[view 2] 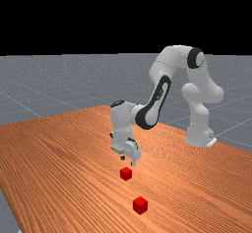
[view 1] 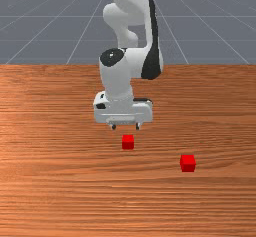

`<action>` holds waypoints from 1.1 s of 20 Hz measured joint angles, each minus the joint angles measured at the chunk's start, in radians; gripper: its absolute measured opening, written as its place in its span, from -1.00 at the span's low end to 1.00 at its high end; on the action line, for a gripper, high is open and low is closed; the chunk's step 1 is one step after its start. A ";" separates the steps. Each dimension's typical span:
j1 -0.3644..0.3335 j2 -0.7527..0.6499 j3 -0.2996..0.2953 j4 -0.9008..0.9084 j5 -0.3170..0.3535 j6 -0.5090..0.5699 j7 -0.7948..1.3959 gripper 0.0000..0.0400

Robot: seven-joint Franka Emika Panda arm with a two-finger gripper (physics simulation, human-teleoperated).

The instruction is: Stack all the cube

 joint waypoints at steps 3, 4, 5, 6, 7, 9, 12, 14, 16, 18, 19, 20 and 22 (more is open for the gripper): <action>-0.005 0.080 -0.002 0.043 0.012 0.102 0.003 0.99; -0.003 0.093 -0.003 0.048 0.010 0.123 0.002 0.99; 0.003 0.103 -0.009 0.050 0.005 0.139 0.009 1.00; 0.011 0.106 -0.014 0.052 -0.002 0.150 0.016 1.00; 0.022 0.106 -0.022 0.049 -0.013 0.161 0.023 1.00; 0.042 0.105 -0.036 0.036 -0.030 0.197 0.036 1.00; 0.068 0.127 -0.047 -0.010 -0.044 0.257 0.049 1.00; 0.077 0.123 -0.053 -0.018 -0.052 0.254 0.053 1.00; 0.083 0.111 -0.058 -0.020 -0.057 0.251 0.056 1.00; 0.084 0.112 -0.058 -0.015 -0.057 0.250 0.059 -0.05; 0.084 0.113 -0.058 -0.012 -0.057 0.248 0.060 -0.05; 0.085 0.115 -0.057 -0.009 -0.057 0.246 0.061 -0.05; 0.089 0.114 -0.056 -0.005 -0.058 0.239 0.064 -0.05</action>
